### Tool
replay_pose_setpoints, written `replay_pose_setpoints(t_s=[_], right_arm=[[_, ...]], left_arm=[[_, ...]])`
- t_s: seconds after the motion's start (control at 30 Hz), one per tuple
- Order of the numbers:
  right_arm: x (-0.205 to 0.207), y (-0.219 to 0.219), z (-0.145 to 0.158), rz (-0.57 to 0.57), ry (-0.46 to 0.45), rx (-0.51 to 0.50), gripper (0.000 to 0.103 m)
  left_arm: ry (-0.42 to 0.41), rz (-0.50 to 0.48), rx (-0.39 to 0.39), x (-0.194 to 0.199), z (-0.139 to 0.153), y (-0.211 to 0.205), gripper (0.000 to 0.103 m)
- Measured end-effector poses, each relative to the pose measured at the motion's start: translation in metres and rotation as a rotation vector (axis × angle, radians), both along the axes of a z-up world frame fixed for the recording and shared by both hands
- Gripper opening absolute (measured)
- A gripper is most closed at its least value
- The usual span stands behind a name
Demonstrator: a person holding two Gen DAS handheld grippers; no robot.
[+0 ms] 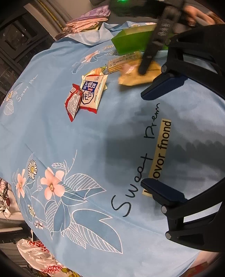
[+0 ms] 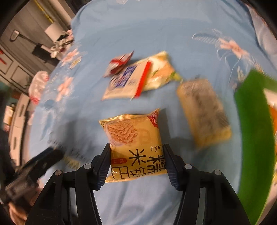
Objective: Organize snacks
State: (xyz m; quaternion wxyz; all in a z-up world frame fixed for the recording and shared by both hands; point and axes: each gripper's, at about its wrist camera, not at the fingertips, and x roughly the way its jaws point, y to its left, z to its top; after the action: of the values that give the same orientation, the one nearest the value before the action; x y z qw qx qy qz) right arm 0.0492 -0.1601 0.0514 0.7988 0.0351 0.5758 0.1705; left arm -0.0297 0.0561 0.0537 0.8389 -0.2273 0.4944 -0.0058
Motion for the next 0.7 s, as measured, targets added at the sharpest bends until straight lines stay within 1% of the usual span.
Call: replay_pose_setpoints(t_s=[0.1,0.17,0.23,0.33,0.4,0.47,0.53,0.57,0.63,0.7], right_arm=[[-0.015,0.006,-0.006,-0.008,0.033,0.044,0.060],[-0.023,0.002,-0.010,-0.026,0.068,0.106,0.060],[-0.027,0.003,-0.010,-0.015,0.078,0.144,0.060],[-0.035,-0.008,0.002,-0.037,0.039,0.179,0.062],[-0.033,-0.017,0.009,-0.061,0.008,0.226,0.062],[-0.030,-0.028,0.009,-0.085,0.013,0.294,0.062],[-0.027,-0.035,0.004,-0.105,0.033,0.339,0.061],[-0.026,-0.038,0.000,-0.116,0.041,0.364,0.060],[-0.024,-0.039,-0.007,-0.113,0.063,0.400,0.055],[-0.025,-0.039,-0.013,-0.105,0.090,0.434,0.053]], left_arm=[[0.001,-0.004,0.009,-0.001,0.000,-0.002,0.092],[0.003,-0.011,0.014,-0.001,-0.001,-0.005,0.092],[0.004,-0.022,0.014,-0.001,-0.001,-0.007,0.092],[-0.005,-0.041,0.004,-0.002,0.001,-0.012,0.092],[-0.016,-0.063,-0.014,-0.003,0.003,-0.018,0.090],[-0.020,-0.087,-0.033,-0.004,0.004,-0.026,0.089],[-0.026,-0.137,-0.058,-0.004,0.004,-0.038,0.084],[-0.025,-0.163,-0.069,-0.004,0.003,-0.046,0.082],[-0.011,-0.190,-0.075,-0.004,-0.001,-0.055,0.074],[0.003,-0.220,-0.081,-0.004,-0.005,-0.065,0.071]])
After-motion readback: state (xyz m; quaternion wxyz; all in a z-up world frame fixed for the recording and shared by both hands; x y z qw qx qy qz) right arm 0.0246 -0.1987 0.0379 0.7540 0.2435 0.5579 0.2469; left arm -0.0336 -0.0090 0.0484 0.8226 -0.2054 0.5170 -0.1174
